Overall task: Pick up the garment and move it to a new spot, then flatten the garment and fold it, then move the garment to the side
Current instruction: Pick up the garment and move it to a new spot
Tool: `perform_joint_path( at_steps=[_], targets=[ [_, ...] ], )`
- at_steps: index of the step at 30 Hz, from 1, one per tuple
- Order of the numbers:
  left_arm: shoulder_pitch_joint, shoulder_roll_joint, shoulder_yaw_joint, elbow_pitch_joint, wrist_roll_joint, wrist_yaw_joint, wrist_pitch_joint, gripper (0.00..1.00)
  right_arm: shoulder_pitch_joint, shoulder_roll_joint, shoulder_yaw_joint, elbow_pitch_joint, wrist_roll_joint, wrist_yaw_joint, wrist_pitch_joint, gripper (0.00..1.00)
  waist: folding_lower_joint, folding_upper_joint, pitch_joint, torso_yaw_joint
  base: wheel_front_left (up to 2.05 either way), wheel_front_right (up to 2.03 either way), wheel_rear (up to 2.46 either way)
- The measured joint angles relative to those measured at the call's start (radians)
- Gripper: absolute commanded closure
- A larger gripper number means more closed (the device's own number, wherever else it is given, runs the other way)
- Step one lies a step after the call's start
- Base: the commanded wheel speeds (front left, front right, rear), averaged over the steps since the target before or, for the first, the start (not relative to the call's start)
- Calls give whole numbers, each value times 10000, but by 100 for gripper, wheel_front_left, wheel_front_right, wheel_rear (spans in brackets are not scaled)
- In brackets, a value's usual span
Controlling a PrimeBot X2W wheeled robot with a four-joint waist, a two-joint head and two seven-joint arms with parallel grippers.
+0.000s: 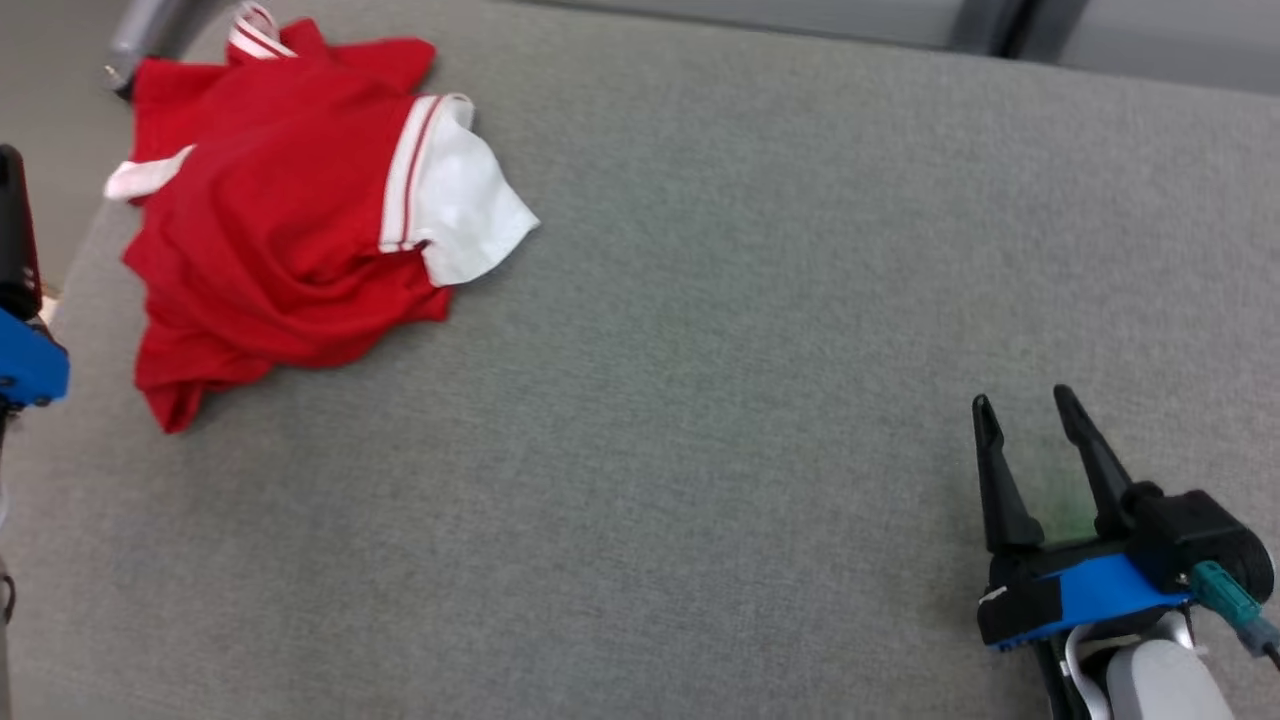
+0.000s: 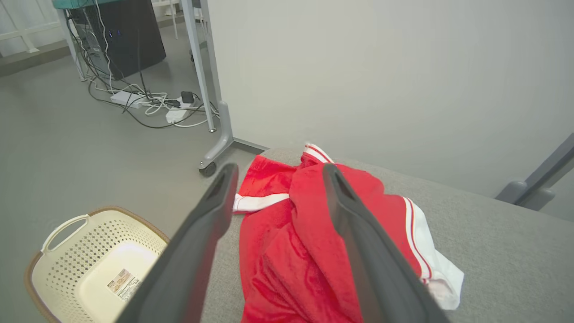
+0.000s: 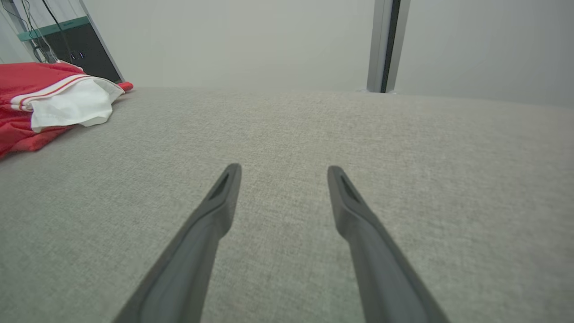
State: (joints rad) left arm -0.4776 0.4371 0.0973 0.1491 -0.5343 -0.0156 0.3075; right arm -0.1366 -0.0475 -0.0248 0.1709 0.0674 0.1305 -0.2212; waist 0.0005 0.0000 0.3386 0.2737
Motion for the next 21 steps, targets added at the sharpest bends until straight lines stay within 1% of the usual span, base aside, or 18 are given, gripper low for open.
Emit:
perform_joint_path(
  at_steps=[4, 10, 12, 14, 15, 16, 17, 19, 21],
  targets=[
    [-341, 401, 171, 940, -159, 40, 579, 0, -264, 0, -104, -646, -184, 0, 81, 0, -2, 0, 866, -621, 0, 0, 0],
    [-525, 368, 407, 1967, -796, -15, 1108, 0, -546, -6, -290, -1239, -146, 0, 92, 0, -1, 0, 1729, -1291, 0, 0, 0],
    [-600, 326, 443, 2174, -1108, -52, 1461, 0, -625, -6, -328, -1323, -121, 0, 86, 0, -1, 0, 1880, -1433, 0, 0, 0],
    [-612, 328, 318, 2385, -1254, -104, 2052, 0, -629, -6, -349, -1356, -86, 0, 69, 0, -2, 0, 1950, -1522, 0, 0, 0],
    [-612, 359, 276, 2460, -1269, -23, 2307, 53, -631, -6, -343, -1352, -58, 0, 46, 0, -2, 0, 1965, -1557, 0, 0, 0],
    [-615, 408, 247, 2476, -1271, -15, 2468, 92, -631, -4, -341, -1337, -33, 0, 31, 0, -2, 0, 1962, -1585, 0, 0, 0],
    [-623, 474, 242, 2483, -1277, 29, 2604, 100, -634, -6, -339, -1306, 19, 0, 13, 0, -3, 0, 1946, -1609, 0, 0, 0],
    [-635, 564, 215, 2502, -1331, 77, 2895, 100, -634, -6, -316, -1187, 142, 0, -13, 0, -3, 0, 1859, -1639, 0, 0, 0],
    [-635, 640, 213, 2391, -1333, 75, 2957, 100, -632, -6, -276, -1064, 236, 0, -90, 0, -3, 0, 1700, -1645, 0, 0, 0]
  ],
)
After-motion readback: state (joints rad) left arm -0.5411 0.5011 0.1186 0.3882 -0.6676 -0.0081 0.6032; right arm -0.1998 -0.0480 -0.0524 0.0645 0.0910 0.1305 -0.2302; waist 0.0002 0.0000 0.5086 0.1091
